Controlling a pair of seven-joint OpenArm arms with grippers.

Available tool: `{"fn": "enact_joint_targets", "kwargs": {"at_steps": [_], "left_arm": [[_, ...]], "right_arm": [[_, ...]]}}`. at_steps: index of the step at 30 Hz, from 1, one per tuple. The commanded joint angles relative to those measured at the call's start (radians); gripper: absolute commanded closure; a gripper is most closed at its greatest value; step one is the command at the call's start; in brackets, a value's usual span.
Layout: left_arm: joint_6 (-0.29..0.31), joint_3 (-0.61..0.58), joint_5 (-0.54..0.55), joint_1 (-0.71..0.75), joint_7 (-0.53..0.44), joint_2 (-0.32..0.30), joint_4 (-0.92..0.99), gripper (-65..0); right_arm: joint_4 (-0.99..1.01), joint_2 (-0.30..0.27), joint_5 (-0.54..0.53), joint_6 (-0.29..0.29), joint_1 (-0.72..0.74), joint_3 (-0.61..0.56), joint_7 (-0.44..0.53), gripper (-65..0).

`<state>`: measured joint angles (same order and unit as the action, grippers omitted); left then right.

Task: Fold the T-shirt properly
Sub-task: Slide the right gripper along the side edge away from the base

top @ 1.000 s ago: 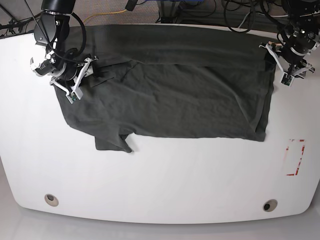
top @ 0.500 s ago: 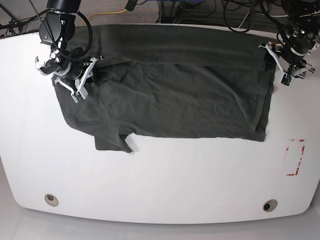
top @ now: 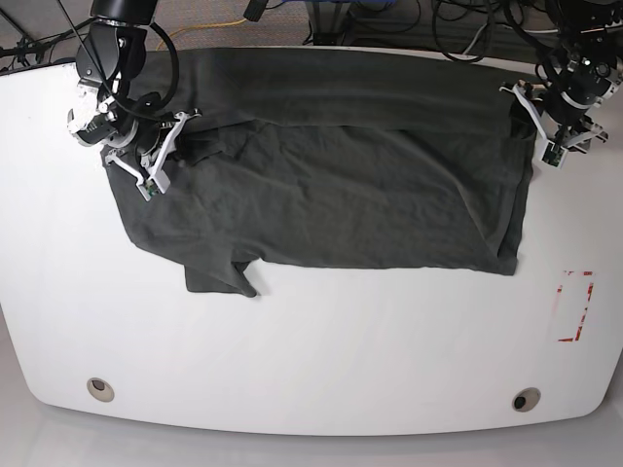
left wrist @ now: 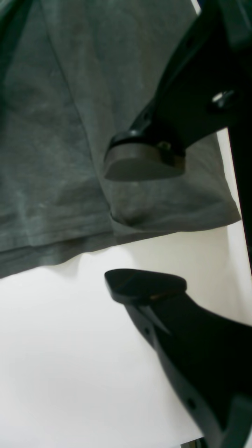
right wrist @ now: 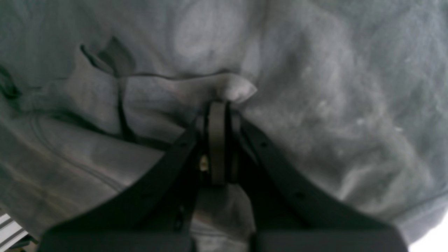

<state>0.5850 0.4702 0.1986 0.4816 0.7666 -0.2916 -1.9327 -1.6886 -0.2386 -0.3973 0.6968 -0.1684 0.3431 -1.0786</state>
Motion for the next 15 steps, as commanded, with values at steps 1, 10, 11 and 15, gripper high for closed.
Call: {"fn": "enact_joint_targets", "kwargs": {"at_steps": [1,10,11,15], "left_arm": [[-0.001,0.008,0.003,-0.002,-0.017,-0.014,-0.012,-36.8],[-0.001,0.006,0.003,-0.002,-0.017,-0.014,-0.012,-36.8],[-0.001,0.006,0.003,-0.002,-0.017,-0.014,-0.012,-36.8],[-0.001,0.006,0.003,-0.002,-0.017,-0.014,-0.012,-36.8]], "right_arm": [[-0.061,-0.014,-0.018,0.001,0.017,0.007,0.021,0.0],[-0.106,-0.009,-0.015,0.001,0.065,0.007,0.021,0.0],[-0.106,-0.009,-0.013,0.001,0.071,0.007,0.021,0.0],[-0.106,-0.009,-0.018,0.001,0.094,0.003,0.021,0.0]]}}
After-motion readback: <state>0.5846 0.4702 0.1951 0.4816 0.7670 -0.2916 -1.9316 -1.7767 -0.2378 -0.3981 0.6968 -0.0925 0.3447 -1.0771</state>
